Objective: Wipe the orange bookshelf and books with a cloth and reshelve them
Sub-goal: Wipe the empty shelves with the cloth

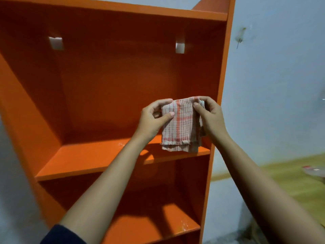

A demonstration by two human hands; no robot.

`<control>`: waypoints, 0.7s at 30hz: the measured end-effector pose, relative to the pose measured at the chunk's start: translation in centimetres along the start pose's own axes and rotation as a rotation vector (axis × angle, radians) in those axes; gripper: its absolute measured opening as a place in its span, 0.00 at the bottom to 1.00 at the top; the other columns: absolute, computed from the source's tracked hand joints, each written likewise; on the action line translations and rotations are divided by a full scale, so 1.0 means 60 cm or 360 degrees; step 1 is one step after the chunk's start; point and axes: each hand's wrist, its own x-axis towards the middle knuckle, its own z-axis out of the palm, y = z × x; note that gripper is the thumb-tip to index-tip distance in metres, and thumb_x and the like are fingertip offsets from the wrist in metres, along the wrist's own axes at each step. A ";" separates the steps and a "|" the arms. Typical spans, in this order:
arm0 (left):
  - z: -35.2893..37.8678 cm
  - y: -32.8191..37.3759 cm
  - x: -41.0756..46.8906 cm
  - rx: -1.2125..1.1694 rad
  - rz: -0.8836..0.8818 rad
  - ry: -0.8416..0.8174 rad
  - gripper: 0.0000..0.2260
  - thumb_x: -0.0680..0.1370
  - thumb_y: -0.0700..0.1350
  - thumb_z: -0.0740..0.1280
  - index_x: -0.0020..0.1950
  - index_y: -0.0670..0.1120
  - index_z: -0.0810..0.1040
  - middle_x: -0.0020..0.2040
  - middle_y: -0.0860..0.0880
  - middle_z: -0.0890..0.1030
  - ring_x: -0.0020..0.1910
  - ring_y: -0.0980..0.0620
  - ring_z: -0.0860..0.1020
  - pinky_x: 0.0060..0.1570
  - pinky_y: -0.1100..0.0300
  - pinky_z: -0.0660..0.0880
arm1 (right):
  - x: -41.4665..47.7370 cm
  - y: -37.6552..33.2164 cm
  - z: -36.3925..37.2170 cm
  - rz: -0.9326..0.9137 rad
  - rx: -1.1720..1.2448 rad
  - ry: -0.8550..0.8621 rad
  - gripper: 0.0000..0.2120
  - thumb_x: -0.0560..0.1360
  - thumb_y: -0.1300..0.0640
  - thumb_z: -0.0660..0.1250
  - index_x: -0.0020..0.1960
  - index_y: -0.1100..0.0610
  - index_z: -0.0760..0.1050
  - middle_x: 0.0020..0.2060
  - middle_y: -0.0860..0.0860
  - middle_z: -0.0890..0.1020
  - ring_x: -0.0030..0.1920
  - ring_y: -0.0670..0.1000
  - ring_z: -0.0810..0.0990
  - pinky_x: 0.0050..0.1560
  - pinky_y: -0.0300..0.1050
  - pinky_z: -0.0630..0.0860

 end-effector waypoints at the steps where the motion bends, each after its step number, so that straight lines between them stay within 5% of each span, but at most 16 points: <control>1: 0.010 0.002 -0.003 -0.0064 0.0021 0.0012 0.14 0.72 0.34 0.71 0.55 0.46 0.78 0.52 0.50 0.81 0.50 0.58 0.79 0.50 0.64 0.76 | -0.004 -0.007 -0.008 -0.0010 -0.0039 0.0049 0.04 0.78 0.59 0.63 0.50 0.53 0.76 0.44 0.44 0.79 0.49 0.46 0.78 0.47 0.39 0.75; 6: 0.034 -0.020 -0.020 -0.0202 -0.0167 -0.0029 0.11 0.72 0.34 0.71 0.53 0.44 0.79 0.45 0.50 0.81 0.42 0.57 0.78 0.41 0.63 0.77 | -0.027 -0.016 -0.021 0.0046 -0.0365 0.0215 0.04 0.76 0.59 0.65 0.48 0.54 0.78 0.39 0.44 0.79 0.40 0.38 0.76 0.36 0.25 0.68; 9: 0.027 -0.064 -0.021 0.0094 -0.0347 -0.0186 0.12 0.72 0.35 0.72 0.53 0.45 0.79 0.49 0.49 0.81 0.51 0.52 0.79 0.50 0.59 0.75 | -0.038 0.015 -0.008 0.0269 -0.0667 0.0119 0.05 0.76 0.59 0.65 0.50 0.56 0.79 0.42 0.49 0.80 0.39 0.41 0.75 0.32 0.26 0.67; 12: 0.021 -0.097 -0.017 0.0305 -0.0418 -0.0285 0.13 0.71 0.36 0.72 0.52 0.49 0.79 0.51 0.51 0.80 0.54 0.51 0.78 0.50 0.61 0.74 | -0.046 0.044 0.007 0.0357 -0.0787 0.0051 0.07 0.76 0.60 0.65 0.52 0.58 0.78 0.47 0.53 0.82 0.46 0.50 0.78 0.42 0.38 0.71; 16: 0.023 -0.124 -0.007 0.0675 -0.0456 -0.0429 0.14 0.70 0.40 0.73 0.55 0.49 0.79 0.53 0.52 0.81 0.53 0.53 0.78 0.51 0.60 0.74 | -0.047 0.063 0.018 0.0420 -0.0991 -0.0027 0.11 0.77 0.61 0.64 0.58 0.60 0.75 0.54 0.56 0.79 0.53 0.53 0.77 0.47 0.39 0.70; 21: 0.033 -0.144 0.001 0.0792 -0.0421 -0.0482 0.13 0.71 0.43 0.73 0.55 0.46 0.80 0.54 0.49 0.82 0.54 0.52 0.78 0.52 0.60 0.72 | -0.060 0.072 0.042 0.0032 -0.1328 -0.0125 0.19 0.75 0.61 0.66 0.64 0.61 0.69 0.60 0.56 0.69 0.60 0.54 0.70 0.57 0.45 0.74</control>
